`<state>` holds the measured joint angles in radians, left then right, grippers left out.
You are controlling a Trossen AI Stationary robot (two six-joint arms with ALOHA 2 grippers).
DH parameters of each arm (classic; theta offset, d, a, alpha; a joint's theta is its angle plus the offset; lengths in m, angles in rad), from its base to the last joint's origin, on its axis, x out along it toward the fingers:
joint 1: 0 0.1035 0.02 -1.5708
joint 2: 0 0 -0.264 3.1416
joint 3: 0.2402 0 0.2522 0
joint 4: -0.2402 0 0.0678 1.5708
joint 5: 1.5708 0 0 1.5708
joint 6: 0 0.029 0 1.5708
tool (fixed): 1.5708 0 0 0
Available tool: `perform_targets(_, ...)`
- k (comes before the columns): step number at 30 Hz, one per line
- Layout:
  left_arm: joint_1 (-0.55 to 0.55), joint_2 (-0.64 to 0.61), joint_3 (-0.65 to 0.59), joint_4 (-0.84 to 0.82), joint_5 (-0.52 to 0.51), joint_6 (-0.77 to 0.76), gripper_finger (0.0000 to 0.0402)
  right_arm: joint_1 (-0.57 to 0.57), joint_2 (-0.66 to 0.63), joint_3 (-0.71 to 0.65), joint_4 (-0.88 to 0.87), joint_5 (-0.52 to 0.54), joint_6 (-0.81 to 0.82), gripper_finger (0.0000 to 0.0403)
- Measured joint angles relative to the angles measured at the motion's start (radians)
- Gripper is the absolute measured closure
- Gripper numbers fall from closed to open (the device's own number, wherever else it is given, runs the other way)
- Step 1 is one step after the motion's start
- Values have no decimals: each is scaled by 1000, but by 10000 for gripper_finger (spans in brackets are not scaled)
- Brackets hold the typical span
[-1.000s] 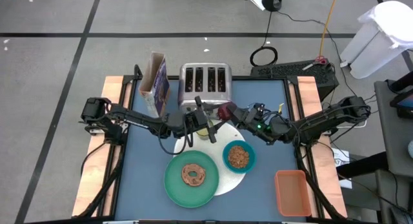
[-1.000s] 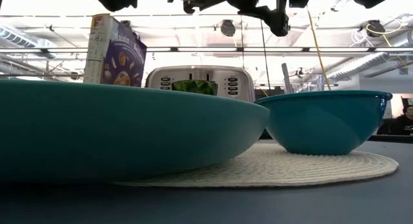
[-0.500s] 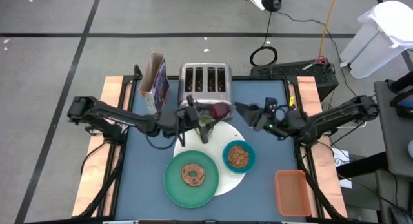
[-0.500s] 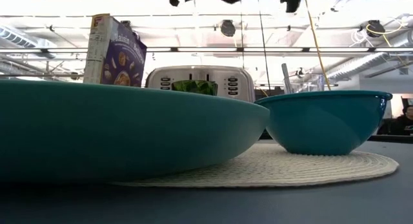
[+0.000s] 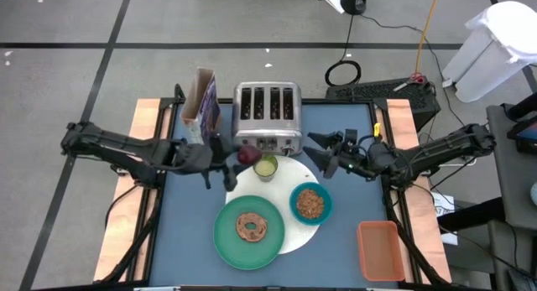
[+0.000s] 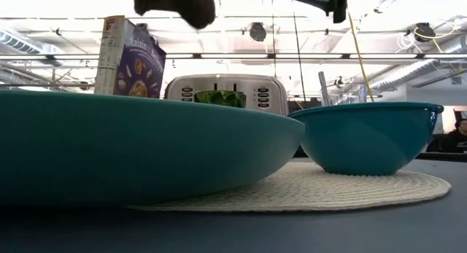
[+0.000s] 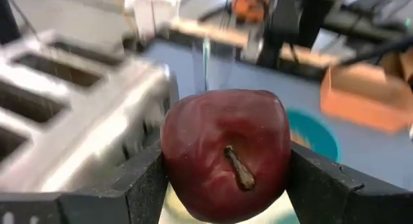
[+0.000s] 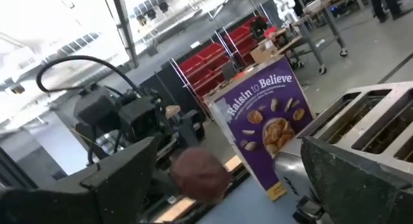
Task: Arrange a breakfast setting
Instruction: Put the red apple to the top left of the placemat
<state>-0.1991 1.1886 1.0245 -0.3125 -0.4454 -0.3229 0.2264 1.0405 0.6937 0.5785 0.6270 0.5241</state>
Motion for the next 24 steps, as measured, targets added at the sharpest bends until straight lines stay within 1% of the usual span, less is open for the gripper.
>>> perform_targets(6, -55, 21, 0, -202, 3, -149, 135, 0, 1, 0, -4, 0, -40, 28)
perform_targets(9, -68, 47, -2, -261, 3, -210, 135, 0, 2, 0, -7, 0, -40, 28)
perform_targets(12, -75, 65, -2, -280, 1, -241, 135, 0, 2, 0, -7, 0, -39, 28)
perform_targets(16, -78, 82, -51, -258, 3, -273, 135, 0, 2, 0, -7, 0, -39, 28)
perform_targets(18, -78, 81, -97, -232, 2, -304, 135, 0, 2, 0, -7, 0, -40, 28)
perform_targets(24, -77, 82, -261, -52, 19, -371, 135, 0, 2, 0, -7, 0, -39, 28)
